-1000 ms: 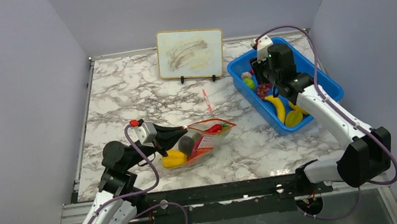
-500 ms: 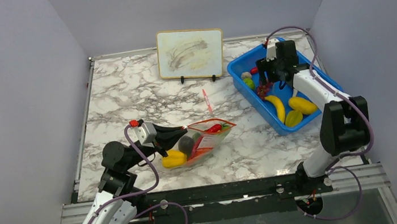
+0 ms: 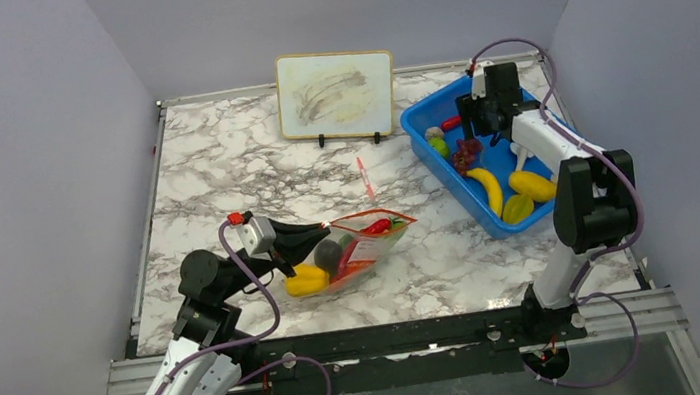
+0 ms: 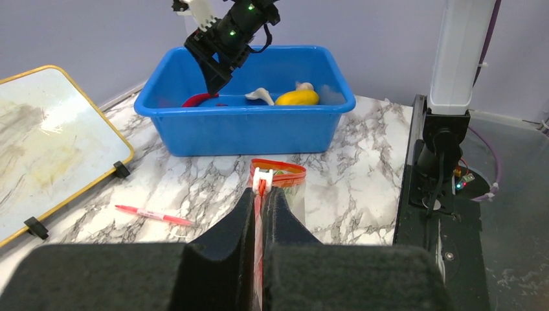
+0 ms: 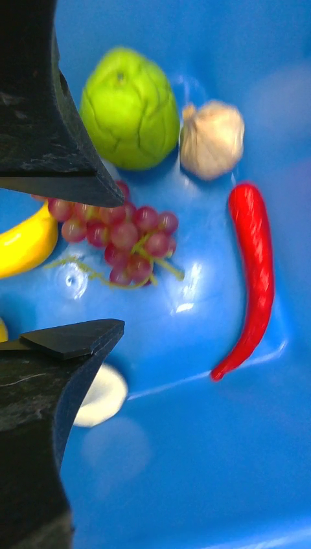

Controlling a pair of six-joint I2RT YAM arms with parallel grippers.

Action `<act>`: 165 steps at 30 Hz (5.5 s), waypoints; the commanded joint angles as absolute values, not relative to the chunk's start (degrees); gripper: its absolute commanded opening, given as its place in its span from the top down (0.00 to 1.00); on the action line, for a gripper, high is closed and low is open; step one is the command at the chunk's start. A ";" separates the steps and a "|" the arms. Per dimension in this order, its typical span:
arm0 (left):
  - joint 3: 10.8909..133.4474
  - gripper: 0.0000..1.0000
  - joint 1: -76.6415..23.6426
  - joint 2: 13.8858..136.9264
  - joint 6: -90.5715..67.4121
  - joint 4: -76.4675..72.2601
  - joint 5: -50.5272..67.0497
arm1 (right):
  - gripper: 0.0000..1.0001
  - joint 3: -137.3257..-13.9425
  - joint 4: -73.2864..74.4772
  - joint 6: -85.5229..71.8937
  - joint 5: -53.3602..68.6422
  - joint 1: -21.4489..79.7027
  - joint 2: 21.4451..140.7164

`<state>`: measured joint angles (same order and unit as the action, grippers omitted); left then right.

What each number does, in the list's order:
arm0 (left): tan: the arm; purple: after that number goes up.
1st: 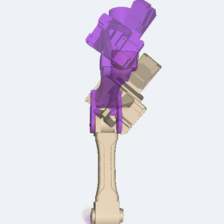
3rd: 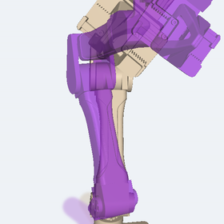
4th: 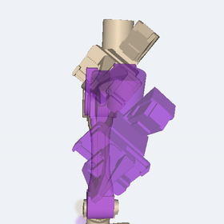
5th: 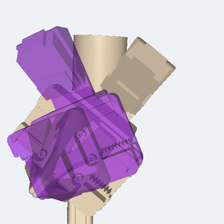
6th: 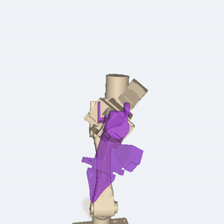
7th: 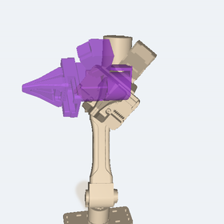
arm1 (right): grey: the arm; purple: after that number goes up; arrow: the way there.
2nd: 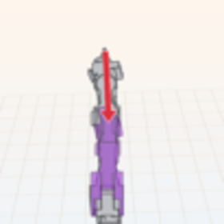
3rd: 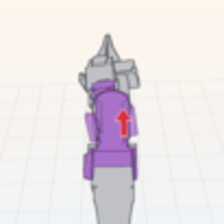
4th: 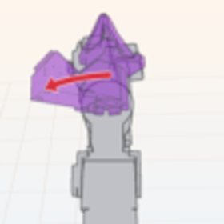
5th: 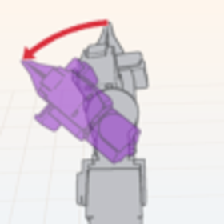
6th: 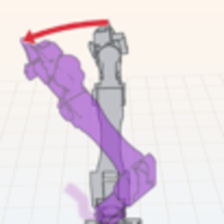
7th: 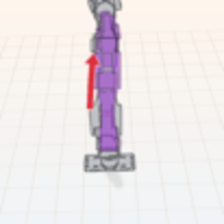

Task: Place the food in the zip-top bag and seal the zipper
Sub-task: Pick up the fake vegetable from the bin, then place the fake vegetable in the zipper food storage bag.

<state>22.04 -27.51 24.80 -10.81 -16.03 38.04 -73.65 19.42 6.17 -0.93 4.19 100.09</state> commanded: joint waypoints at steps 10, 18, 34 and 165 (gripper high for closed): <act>22.31 1.00 -27.79 23.61 -9.84 -17.82 37.97 | 0.43 -67.91 19.37 -0.55 -18.82 -1.63 95.98; 22.35 1.00 -27.79 23.16 -9.64 -17.29 37.79 | 0.52 -64.03 17.76 -1.40 -18.40 -4.26 95.87; 22.48 1.00 -27.88 22.93 -9.51 -17.06 37.72 | 0.55 -63.19 15.27 -0.53 -17.01 -5.94 98.88; 22.66 1.00 -27.95 24.70 -8.53 -16.70 38.89 | 0.79 -52.89 -0.24 27.01 45.12 50.16 78.38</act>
<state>22.04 -27.77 24.71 -9.23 -14.76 38.06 -51.20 1.39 26.46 45.25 48.97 76.86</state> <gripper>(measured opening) 0.032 0.206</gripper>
